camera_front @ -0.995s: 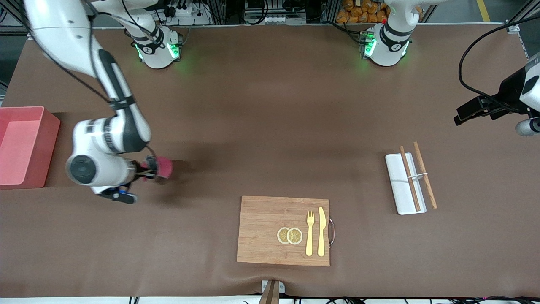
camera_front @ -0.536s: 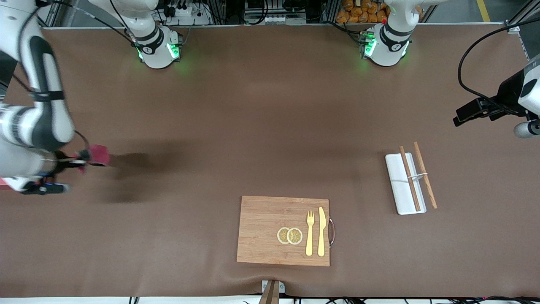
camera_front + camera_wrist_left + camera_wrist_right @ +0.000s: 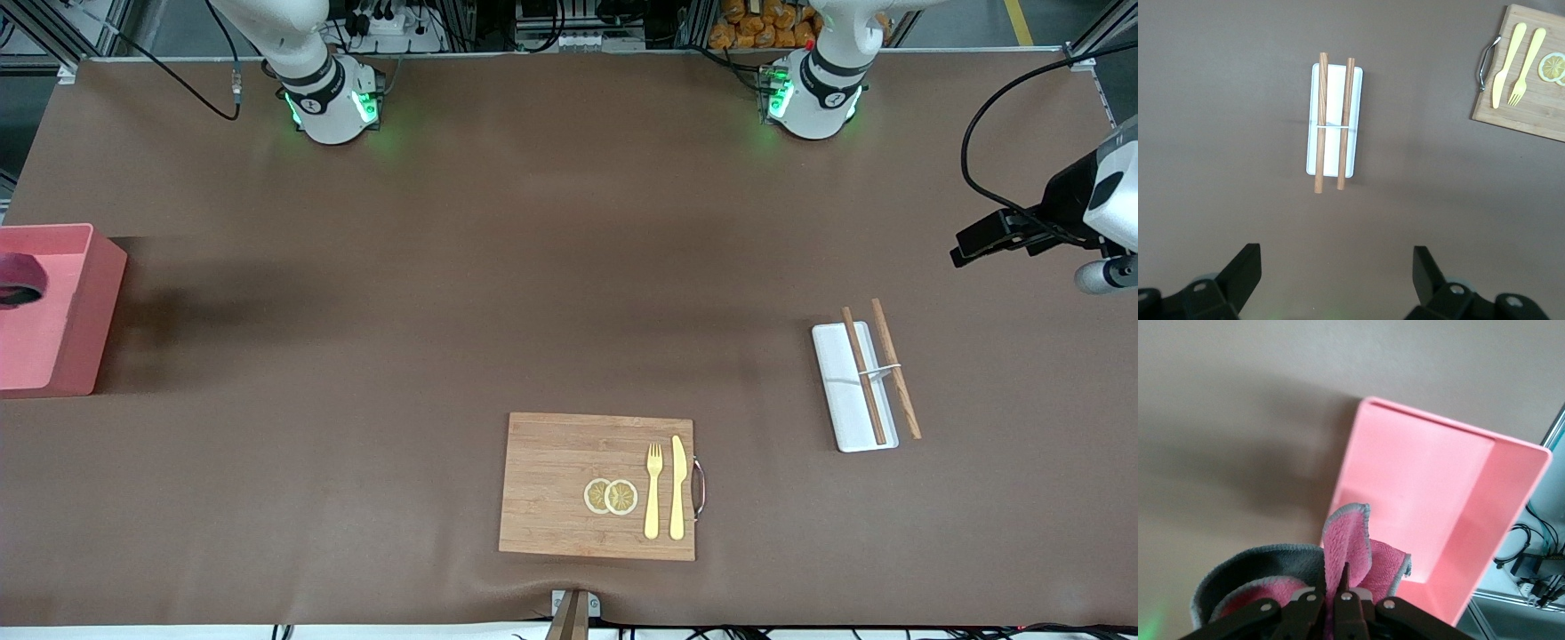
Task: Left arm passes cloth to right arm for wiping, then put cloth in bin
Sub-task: 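Move the cloth over the pink bin and open the right gripper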
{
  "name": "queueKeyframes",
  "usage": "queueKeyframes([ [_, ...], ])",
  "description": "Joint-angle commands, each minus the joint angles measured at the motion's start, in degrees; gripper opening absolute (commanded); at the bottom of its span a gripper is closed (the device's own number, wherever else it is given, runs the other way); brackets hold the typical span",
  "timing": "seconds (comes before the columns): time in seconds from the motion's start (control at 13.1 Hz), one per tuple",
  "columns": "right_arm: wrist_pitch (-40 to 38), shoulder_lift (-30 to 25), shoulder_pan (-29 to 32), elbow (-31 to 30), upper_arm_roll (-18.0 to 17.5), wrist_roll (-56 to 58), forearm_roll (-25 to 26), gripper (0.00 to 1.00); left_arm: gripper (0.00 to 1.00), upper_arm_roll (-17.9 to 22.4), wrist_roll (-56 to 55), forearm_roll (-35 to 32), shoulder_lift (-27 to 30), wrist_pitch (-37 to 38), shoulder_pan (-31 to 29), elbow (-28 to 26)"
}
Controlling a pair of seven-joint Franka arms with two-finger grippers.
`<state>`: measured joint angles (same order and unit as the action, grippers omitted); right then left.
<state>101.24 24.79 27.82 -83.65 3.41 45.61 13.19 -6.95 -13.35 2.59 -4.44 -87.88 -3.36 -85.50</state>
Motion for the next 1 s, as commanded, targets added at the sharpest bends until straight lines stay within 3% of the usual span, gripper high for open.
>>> queueKeyframes([
  [0.0,5.6,5.4,5.4,3.1,-1.4,6.1,1.2,0.00,1.00,-0.2,-0.3,-0.7,0.1,0.1,0.1,0.1],
  [0.31,17.0,12.5,10.3,3.1,-1.7,8.6,0.0,0.00,1.00,-0.2,-0.3,-0.5,0.1,0.2,-0.1,0.2],
  [0.38,17.2,13.1,10.3,3.1,-1.6,8.4,-0.5,0.19,1.00,-0.1,-0.3,-0.5,0.1,0.2,0.0,0.2],
  [0.46,17.2,13.2,10.3,3.0,-1.6,8.3,-1.2,0.81,1.00,-0.1,-0.3,-0.5,0.2,0.2,-0.1,0.2],
  [0.54,17.2,13.2,10.3,2.9,-1.7,8.2,-2.4,1.00,1.00,-0.2,-0.3,-0.5,0.2,0.2,-0.1,0.2],
  [0.92,14.9,10.6,7.0,3.2,-1.9,7.8,-2.5,1.00,1.00,0.0,-0.3,-0.5,0.2,0.4,-0.2,0.2],
])
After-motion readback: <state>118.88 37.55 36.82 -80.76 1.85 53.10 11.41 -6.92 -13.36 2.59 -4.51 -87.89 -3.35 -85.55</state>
